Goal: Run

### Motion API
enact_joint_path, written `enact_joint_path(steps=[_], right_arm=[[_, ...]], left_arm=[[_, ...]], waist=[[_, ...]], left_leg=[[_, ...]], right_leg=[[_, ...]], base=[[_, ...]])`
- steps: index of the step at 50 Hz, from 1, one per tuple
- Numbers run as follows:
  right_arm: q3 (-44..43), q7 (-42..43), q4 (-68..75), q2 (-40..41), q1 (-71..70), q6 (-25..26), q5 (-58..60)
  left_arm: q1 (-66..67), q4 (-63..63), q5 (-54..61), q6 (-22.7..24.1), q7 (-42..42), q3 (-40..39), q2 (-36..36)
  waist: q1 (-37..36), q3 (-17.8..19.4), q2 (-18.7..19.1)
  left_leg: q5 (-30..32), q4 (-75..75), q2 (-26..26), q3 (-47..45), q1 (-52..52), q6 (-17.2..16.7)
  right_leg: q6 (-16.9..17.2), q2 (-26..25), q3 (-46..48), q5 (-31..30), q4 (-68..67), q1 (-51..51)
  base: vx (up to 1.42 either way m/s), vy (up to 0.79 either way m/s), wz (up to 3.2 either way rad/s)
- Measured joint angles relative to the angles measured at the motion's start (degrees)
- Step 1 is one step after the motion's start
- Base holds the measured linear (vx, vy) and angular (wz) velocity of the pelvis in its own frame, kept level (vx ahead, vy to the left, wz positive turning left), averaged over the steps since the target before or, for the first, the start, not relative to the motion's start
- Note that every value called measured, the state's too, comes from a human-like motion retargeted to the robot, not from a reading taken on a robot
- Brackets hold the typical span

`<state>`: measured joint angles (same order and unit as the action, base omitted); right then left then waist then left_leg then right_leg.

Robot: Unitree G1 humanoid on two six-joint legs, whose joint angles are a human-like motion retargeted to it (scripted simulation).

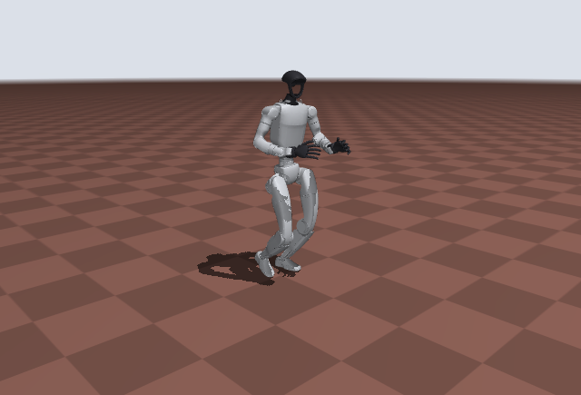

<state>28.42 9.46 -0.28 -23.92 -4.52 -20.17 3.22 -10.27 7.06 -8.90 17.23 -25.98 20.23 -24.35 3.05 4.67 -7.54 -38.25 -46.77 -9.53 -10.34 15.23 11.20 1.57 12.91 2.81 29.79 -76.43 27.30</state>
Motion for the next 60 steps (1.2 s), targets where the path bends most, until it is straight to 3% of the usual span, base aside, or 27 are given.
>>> enact_joint_path(steps=[5, 10, 15, 19, 22, 25, 30, 33, 37, 40, 45, 50, 55, 60], right_arm=[[-1.5, -0.4, 2.9, -2.9, 9.3, -0.2, -2.0], [-3.2, -0.4, 2.7, -2.6, 16.0, -0.6, -3.7], [-3.6, 1.0, 0.0, -2.1, 15.1, -0.6, -4.1], [-3.4, 3.6, -0.9, -1.2, 6.9, 0.2, -2.2], [-3.9, 6.0, -1.9, 0.6, -1.2, 0.4, -1.3], [-5.3, 8.4, -4.7, 2.7, -7.1, 0.1, -2.0], [-5.6, 9.1, -8.0, 4.8, -9.1, -1.2, -3.2], [-4.7, 7.1, -7.7, 5.0, -7.8, -2.1, -2.6], [-3.2, 4.5, -6.8, 4.7, -3.9, -2.2, -1.2], [-2.5, 2.7, -4.5, 4.1, -0.1, -1.4, -0.6], [-2.9, 0.6, 0.9, 2.3, 6.1, -1.0, -2.3], [-4.4, -0.9, 2.5, 1.4, 12.0, -1.1, -4.2], [-4.1, -0.9, 1.7, 2.0, 11.6, -1.8, -4.0], [-3.5, 0.9, -2.3, 2.9, 2.7, -2.2, -1.8]], left_arm=[[-5.7, -5.1, -1.3, 2.8, 0.1, 3.6, 1.1], [-5.9, -9.0, -1.8, 5.9, 2.0, 7.3, 1.6], [-1.9, -9.6, -0.1, 4.9, 5.1, 9.4, 1.0], [2.9, -6.0, 0.0, 1.5, 5.8, 7.4, 0.2], [7.4, -3.3, 0.4, 0.0, 5.8, 4.1, -0.4], [12.9, -3.7, 2.3, 0.3, 6.6, 0.6, -1.3], [20.9, -6.8, 4.8, 2.5, 7.9, -2.6, -1.8], [22.8, -7.8, 5.3, 3.2, 7.4, -2.5, -1.1], [21.1, -9.7, 3.4, 3.6, 5.7, -1.5, -0.7], [15.6, -10.5, -0.3, 3.7, 3.5, -0.7, -1.6], [2.4, -8.7, -4.0, 3.8, -0.1, 1.6, -2.7], [-0.9, -9.6, -5.4, 6.0, -0.8, 3.6, -3.2], [4.3, -8.0, -5.9, 5.9, 0.2, 5.0, -3.4], [12.5, -3.7, -7.2, 3.8, 2.6, 3.8, -4.1]], waist=[[3.4, -2.7, 2.6], [2.9, -3.7, 3.9], [-0.9, -1.5, 4.3], [-4.7, 1.6, 3.1], [-7.0, 3.5, 1.7], [-8.8, 3.7, 0.1], [-10.5, 0.8, -2.9], [-9.3, -0.7, -4.5], [-6.3, -1.1, -5.5], [-3.3, -0.2, -5.9], [1.6, 0.6, -3.5], [4.1, -1.3, -1.2], [2.2, -0.6, -2.4], [-3.5, 2.8, -1.6]], left_leg=[[10.6, 11.3, 2.7, 1.0, -7.3, -6.7], [16.8, -1.9, 7.9, 1.7, -6.2, -9.7], [16.0, -33.1, 17.7, 2.4, 1.6, -5.5], [9.6, -46.3, 22.5, 3.6, 9.2, 0.6], [5.4, -44.8, 20.9, 3.2, 14.7, 3.2], [4.0, -34.5, 16.2, 1.2, 18.4, 3.2], [10.6, -6.3, 6.4, -2.0, 17.3, -1.7], [16.4, 6.4, 1.0, -2.5, 12.9, -3.9], [13.2, 5.6, -1.8, -2.7, 8.8, -2.5], [6.8, 4.2, -2.9, -2.8, 4.9, -0.4], [7.2, 13.7, -1.9, -2.3, -4.8, -2.8], [11.9, 19.8, 0.7, -2.5, -10.0, -6.3], [8.3, 3.7, 3.6, -3.2, -6.2, -4.6], [4.9, -22.6, 12.4, -3.9, 4.2, -0.5]], right_leg=[[1.9, -6.4, 1.4, -2.4, 19.6, 3.5], [2.4, -12.8, 0.3, -5.8, 30.2, 1.4], [-3.7, -17.3, 0.1, 1.7, 24.4, -2.8], [-7.6, -18.6, -1.5, 10.3, 19.2, -5.5], [-7.5, -17.8, -2.8, 12.7, 17.8, -7.5], [-5.3, -15.6, -4.0, 10.5, 19.5, -9.7], [1.8, -9.9, -5.0, -2.0, 24.6, -12.6], [5.1, -5.7, -5.0, -8.2, 20.8, -12.4], [5.5, -0.6, -3.6, -10.2, 7.4, -10.0], [3.9, 3.3, -2.6, -6.8, -2.5, -6.2], [1.4, 1.8, -1.2, 0.1, 1.6, 2.1], [2.4, -3.6, -0.2, 0.5, 18.9, 3.7], [1.8, -5.7, -2.1, 1.9, 17.1, -0.6], [-2.2, -10.9, -3.7, 9.0, 15.7, -5.6]], base=[[0.0, 0.0, 0.0], [-0.02, -0.03, 0.05], [-0.03, -0.06, -0.04], [-0.02, -0.05, -0.13], [0.0, 0.0, 0.0], [0.01, 0.04, -0.06], [0.03, 0.07, -0.05], [0.02, 0.07, -0.15], [-0.01, 0.06, -0.37], [-0.01, 0.06, -0.4], [0.0, 0.03, -0.2], [0.0, 0.0, 0.0], [0.0, 0.0, 0.0], [-0.04, -0.03, -0.26]])
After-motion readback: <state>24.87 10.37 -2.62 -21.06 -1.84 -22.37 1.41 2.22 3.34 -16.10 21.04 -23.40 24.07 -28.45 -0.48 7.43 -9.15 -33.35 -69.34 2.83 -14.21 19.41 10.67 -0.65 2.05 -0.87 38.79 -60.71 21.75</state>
